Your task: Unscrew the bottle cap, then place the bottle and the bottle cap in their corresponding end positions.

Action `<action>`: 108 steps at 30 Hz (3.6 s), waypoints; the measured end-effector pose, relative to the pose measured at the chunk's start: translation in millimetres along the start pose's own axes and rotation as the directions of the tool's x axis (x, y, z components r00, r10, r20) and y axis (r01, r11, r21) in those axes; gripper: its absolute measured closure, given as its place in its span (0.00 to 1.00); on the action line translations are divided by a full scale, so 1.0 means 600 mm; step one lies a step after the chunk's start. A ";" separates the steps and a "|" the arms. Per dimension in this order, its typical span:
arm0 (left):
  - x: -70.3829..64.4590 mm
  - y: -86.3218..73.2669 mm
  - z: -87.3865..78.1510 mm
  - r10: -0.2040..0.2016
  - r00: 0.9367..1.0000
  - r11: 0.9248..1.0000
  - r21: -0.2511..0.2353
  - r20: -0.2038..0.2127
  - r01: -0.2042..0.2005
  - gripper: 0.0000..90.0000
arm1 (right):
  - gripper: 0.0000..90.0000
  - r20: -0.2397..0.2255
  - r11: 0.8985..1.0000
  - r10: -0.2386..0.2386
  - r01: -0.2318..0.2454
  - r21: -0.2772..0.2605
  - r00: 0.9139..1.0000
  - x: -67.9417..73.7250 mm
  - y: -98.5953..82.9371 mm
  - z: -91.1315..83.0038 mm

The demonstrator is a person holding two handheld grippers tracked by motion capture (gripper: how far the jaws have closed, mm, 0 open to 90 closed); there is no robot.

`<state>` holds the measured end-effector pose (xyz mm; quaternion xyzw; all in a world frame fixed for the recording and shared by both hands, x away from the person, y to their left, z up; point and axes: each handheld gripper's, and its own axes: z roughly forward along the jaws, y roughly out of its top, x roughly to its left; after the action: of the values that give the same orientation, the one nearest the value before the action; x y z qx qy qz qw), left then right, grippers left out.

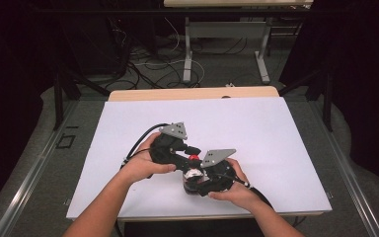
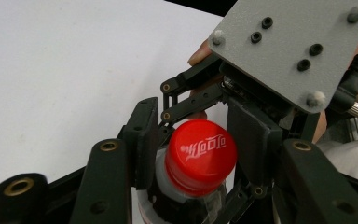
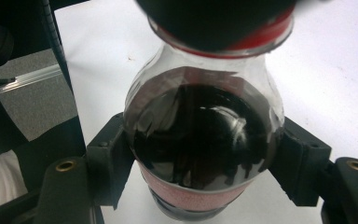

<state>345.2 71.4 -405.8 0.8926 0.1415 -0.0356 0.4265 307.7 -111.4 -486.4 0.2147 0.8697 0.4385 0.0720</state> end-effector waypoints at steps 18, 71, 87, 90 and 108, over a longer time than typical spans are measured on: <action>-0.057 0.013 0.016 -0.142 0.937 0.989 -0.075 -0.320 0.125 0.68 | 0.33 0.068 1.000 0.023 -0.023 -0.006 0.997 -0.004 -0.002 0.001; 0.060 -0.089 -0.089 -0.434 0.769 0.901 -0.249 -0.470 0.356 0.68 | 0.33 0.168 0.995 0.095 -0.090 -0.038 0.981 -0.048 0.000 -0.020; 0.086 -0.149 -0.109 -0.534 0.702 0.845 -0.312 -0.471 0.434 0.68 | 0.33 0.283 0.987 0.154 -0.135 -0.085 0.947 -0.097 0.037 -0.029; 0.086 -0.154 -0.110 -0.538 0.701 0.843 -0.315 -0.468 0.436 0.68 | 0.33 0.296 0.985 0.165 -0.144 -0.091 0.941 -0.108 0.052 -0.029; 0.087 -0.167 -0.112 -0.546 0.700 0.837 -0.316 -0.460 0.446 0.68 | 0.33 0.383 0.970 0.241 -0.210 -0.123 0.892 -0.199 0.120 0.011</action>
<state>363.2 194.6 -447.8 0.7521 0.4928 0.1122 0.4229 439.1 -121.0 -440.4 0.3952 0.7885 0.4253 0.2029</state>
